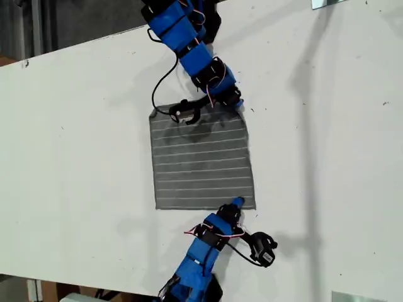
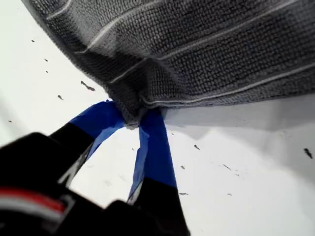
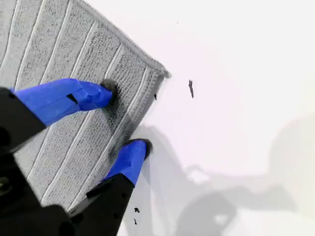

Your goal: Grasp corners of a square towel and fold twice.

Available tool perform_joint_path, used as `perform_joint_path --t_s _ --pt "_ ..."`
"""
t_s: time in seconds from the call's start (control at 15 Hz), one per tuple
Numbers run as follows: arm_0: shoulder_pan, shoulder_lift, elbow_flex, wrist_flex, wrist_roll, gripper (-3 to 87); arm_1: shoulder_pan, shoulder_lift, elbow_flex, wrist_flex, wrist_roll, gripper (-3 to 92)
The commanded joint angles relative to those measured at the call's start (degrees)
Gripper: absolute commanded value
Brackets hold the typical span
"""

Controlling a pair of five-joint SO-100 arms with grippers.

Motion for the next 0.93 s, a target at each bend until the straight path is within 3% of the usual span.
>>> perform_joint_path --t_s 0.0,0.13,0.47,0.6,0.87 --pt "2.1 -1.3 -3.0 -1.8 -0.8 18.3 -0.1 1.0 -1.1 0.6 -0.3 -0.1" --pt "3.0 -2.0 -2.7 -3.3 -1.5 -0.1 -0.3 1.2 -1.1 0.9 -0.3 -0.1" --pt "3.9 -3.0 -3.5 -4.6 -1.0 -0.1 -0.2 2.5 -1.1 2.0 -0.2 -0.1" --pt "3.0 -1.8 -9.3 2.4 3.3 -0.1 0.4 7.6 -1.5 6.7 -0.2 -0.1" --pt "-1.1 -0.5 -31.9 16.9 20.4 -0.1 5.3 23.7 -6.7 23.1 -3.3 -0.1"
